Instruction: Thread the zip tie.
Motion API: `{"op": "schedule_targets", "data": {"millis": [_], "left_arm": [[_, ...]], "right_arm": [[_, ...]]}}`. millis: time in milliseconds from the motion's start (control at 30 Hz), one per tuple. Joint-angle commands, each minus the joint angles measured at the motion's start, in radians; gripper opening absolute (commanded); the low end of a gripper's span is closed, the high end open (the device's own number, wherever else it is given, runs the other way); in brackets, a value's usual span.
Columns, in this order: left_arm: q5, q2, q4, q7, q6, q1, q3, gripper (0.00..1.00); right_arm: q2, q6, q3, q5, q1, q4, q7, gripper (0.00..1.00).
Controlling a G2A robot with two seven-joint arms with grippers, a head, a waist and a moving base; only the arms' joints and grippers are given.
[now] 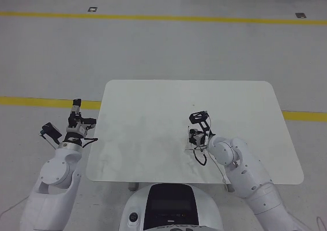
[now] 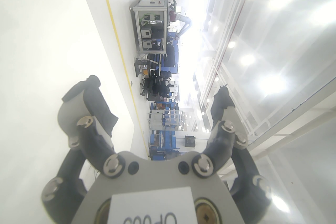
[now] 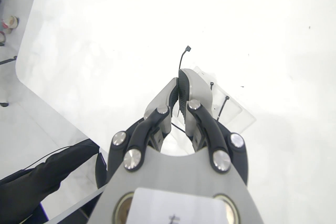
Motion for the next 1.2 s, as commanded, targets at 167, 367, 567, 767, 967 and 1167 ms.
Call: {"op": "schedule_targets", "data": {"millis": [167, 367, 567, 767, 967, 1167], "left_arm": [[0.000, 0.000, 0.000, 0.000, 0.000, 0.000, 0.000, 1.00], [0.000, 0.000, 0.000, 0.000, 0.000, 0.000, 0.000, 1.00], [0.000, 0.000, 0.000, 0.000, 0.000, 0.000, 0.000, 1.00], [0.000, 0.000, 0.000, 0.000, 0.000, 0.000, 0.000, 1.00], [0.000, 0.000, 0.000, 0.000, 0.000, 0.000, 0.000, 1.00], [0.000, 0.000, 0.000, 0.000, 0.000, 0.000, 0.000, 1.00]], "right_arm": [[0.004, -0.024, 0.038, 0.095, -0.010, 0.012, -0.042, 0.00], [0.006, -0.052, 0.059, 0.174, -0.015, 0.026, -0.059, 0.00], [0.006, -0.052, 0.059, 0.174, -0.015, 0.026, -0.059, 0.00], [0.006, -0.069, 0.065, 0.247, -0.033, 0.029, -0.107, 0.00], [0.010, -0.136, 0.090, 0.371, -0.035, 0.049, -0.097, 0.00], [0.014, -0.187, 0.126, 0.545, -0.031, 0.085, -0.072, 0.00]]}}
